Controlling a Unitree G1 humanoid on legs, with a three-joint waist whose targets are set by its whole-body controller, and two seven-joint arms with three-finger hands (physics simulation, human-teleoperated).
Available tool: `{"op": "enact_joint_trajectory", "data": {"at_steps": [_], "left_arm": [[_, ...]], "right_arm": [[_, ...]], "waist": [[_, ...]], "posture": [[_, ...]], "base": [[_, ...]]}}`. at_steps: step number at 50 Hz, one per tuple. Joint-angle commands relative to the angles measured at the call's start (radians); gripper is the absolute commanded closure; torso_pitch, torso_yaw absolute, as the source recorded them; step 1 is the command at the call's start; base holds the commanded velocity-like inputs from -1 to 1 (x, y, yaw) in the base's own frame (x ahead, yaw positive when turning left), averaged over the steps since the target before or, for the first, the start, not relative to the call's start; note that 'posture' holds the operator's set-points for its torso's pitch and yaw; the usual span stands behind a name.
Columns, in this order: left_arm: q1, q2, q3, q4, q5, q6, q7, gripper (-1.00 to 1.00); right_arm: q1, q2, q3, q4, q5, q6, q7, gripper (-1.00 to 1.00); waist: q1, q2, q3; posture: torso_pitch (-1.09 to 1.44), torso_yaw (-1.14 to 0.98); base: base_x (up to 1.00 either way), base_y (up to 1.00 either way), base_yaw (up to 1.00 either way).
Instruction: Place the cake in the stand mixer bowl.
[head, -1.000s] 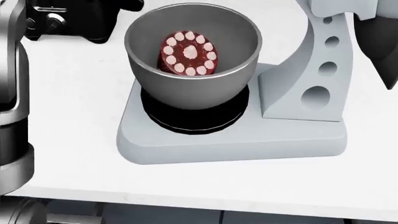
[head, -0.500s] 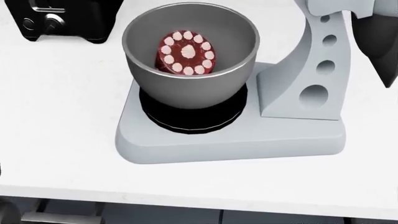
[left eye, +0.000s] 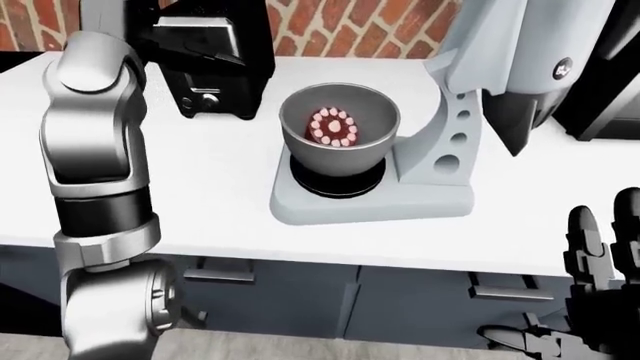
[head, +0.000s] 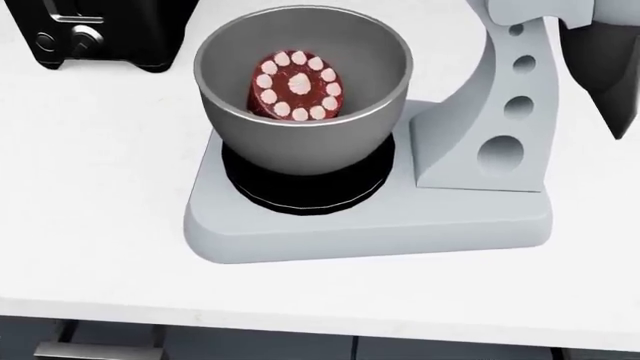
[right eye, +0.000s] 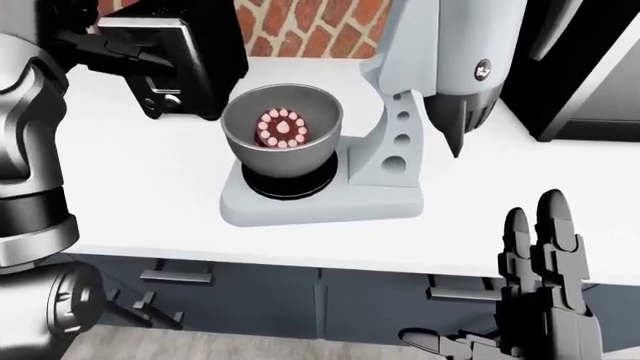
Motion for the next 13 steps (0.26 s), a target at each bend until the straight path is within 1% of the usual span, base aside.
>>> {"op": "enact_joint_trajectory", "data": {"at_steps": [1,9,13], "left_arm": [[-0.036,0.016,0.010,-0.032,-0.005,-0.025,0.009,-1.00],[-0.028,0.025,0.008,-0.041,-0.007,-0.029,0.012,-1.00],[-0.011,0.028,0.002,-0.043,0.016,-0.050,0.009,-1.00]], "right_arm": [[-0.001,-0.002,0.001,-0.039,0.008,-0.028,-0.002,-1.00],[0.000,-0.002,0.005,-0.037,0.006,-0.030,-0.003,-1.00],[0.001,-0.002,0.006,-0.037,0.007,-0.031,-0.003,-1.00]], "waist": [[-0.001,0.002,-0.019],[-0.001,0.004,-0.018],[-0.001,0.004,-0.018]], "posture": [[0.00,0.00],[0.00,0.00],[0.00,0.00]], "base": [[0.00,0.00,0.00],[0.00,0.00,0.00],[0.00,0.00,0.00]]}}
